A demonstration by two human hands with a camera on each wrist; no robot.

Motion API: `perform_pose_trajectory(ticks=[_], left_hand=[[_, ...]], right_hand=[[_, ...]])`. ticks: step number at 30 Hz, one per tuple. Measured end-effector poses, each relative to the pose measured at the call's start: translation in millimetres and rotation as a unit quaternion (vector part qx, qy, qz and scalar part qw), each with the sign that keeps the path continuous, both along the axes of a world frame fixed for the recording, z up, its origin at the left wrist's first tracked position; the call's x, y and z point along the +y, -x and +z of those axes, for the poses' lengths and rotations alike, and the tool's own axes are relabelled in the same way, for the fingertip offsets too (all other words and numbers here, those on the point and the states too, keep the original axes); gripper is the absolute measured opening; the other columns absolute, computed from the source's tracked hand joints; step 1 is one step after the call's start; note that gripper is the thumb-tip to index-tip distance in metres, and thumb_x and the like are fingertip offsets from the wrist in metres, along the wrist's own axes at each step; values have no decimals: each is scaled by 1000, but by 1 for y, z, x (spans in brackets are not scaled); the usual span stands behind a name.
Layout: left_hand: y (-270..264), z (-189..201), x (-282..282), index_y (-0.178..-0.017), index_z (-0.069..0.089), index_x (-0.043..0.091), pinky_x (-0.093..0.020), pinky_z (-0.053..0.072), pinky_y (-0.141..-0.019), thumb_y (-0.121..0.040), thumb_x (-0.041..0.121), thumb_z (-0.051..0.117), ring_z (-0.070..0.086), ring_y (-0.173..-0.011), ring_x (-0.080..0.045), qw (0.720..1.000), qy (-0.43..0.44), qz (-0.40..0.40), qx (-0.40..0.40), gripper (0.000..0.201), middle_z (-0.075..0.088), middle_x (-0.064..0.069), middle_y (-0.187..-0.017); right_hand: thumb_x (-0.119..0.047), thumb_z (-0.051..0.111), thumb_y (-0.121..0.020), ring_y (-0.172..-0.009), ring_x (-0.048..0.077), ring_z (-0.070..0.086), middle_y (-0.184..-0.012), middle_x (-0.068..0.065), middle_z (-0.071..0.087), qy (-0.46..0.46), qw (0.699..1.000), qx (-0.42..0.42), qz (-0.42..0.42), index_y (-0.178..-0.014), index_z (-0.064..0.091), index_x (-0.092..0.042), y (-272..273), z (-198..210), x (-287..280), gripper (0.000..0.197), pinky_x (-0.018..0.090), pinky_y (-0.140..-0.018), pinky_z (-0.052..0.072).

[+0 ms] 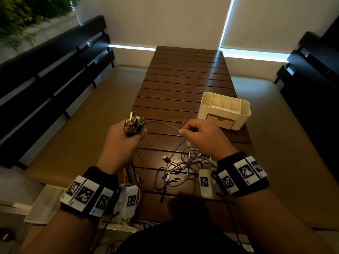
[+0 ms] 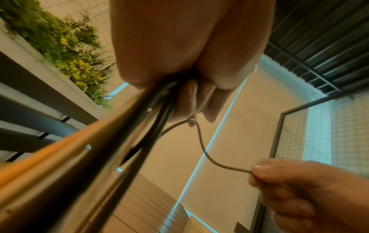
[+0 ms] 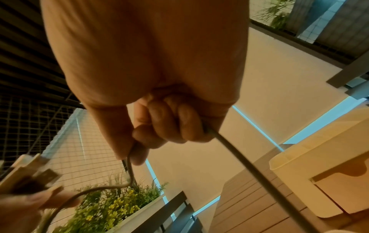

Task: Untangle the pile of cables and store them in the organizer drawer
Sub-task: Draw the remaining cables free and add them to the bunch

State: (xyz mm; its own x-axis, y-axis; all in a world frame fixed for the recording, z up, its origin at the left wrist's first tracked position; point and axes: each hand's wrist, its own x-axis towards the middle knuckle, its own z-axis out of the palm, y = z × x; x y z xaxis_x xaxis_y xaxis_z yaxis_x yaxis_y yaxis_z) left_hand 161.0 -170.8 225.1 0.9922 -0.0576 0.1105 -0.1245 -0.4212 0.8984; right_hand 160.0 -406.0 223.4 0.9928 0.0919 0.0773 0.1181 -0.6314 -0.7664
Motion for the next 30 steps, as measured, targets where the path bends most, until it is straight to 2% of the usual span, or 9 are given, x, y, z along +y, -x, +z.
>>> perform_pose_trajectory(ticks=[5,10,12,15,19,23,26,28,30], left_hand=[[11,3,-20,-99,61,34,-14,41,-70,-93,16,67,58,-85,5,997,-37,-55,-38,20,63,14,-93],[16,9,-23,-96,46,45,3,37,-72,-93,12,67,46,-83,32,996,-23,-59,-67,40,46,31,-90],[17,8,-24,-96,51,40,3,37,-71,-93,12,67,50,-81,28,993,-30,-89,-70,33,50,27,-88],[19,8,-27,-94,67,20,-8,42,-57,-93,13,68,56,-59,8,989,-10,-137,-49,7,61,15,-69],[16,8,-20,-76,61,22,-16,40,-51,-93,16,68,50,-50,2,986,-6,-164,-29,19,58,17,-57],[11,5,-8,-77,62,16,-29,37,-53,-95,18,66,44,-47,-2,995,36,-76,-47,18,54,13,-53],[2,1,15,-74,58,11,-35,34,-53,-94,23,66,38,-47,-15,993,111,-1,-43,24,43,8,-52],[1,-1,22,-79,62,15,-31,35,-51,-95,20,65,39,-46,-11,996,87,3,-20,18,46,9,-52],[4,-2,19,-96,67,21,-22,39,-49,-95,19,64,46,-48,-1,998,55,1,7,4,57,13,-62]], right_hand=[[-36,65,-94,-69,10,59,-75,-7,63,17,997,8,70,-80,66,-31,5,4,17,15,25,-64,48],[-37,64,-95,-62,6,54,-70,-8,60,41,996,1,81,-73,60,-36,4,6,18,22,24,-60,46],[-35,65,-95,-60,5,53,-69,-9,60,29,996,-9,87,-74,61,-36,6,7,19,22,21,-58,44],[-29,66,-95,-58,4,50,-66,-8,58,-8,994,-33,100,-75,62,-33,8,10,21,21,18,-55,41],[-28,65,-95,-65,12,56,-76,-1,65,-48,993,-40,100,-90,71,-25,12,12,18,9,22,-60,46],[-32,62,-97,-65,5,56,-76,-6,64,-42,996,-18,83,-91,69,-30,17,6,15,10,22,-62,48],[-38,59,-97,-73,12,60,-81,-2,65,-17,1000,25,3,-88,68,-28,14,-3,-4,16,27,-67,47],[-36,61,-97,-79,13,61,-84,-1,66,-22,999,28,-33,-89,69,-24,12,-3,-15,17,28,-69,46],[-33,63,-96,-80,10,59,-84,-4,65,-32,999,10,-38,-88,70,-22,12,3,-17,16,26,-70,47]])
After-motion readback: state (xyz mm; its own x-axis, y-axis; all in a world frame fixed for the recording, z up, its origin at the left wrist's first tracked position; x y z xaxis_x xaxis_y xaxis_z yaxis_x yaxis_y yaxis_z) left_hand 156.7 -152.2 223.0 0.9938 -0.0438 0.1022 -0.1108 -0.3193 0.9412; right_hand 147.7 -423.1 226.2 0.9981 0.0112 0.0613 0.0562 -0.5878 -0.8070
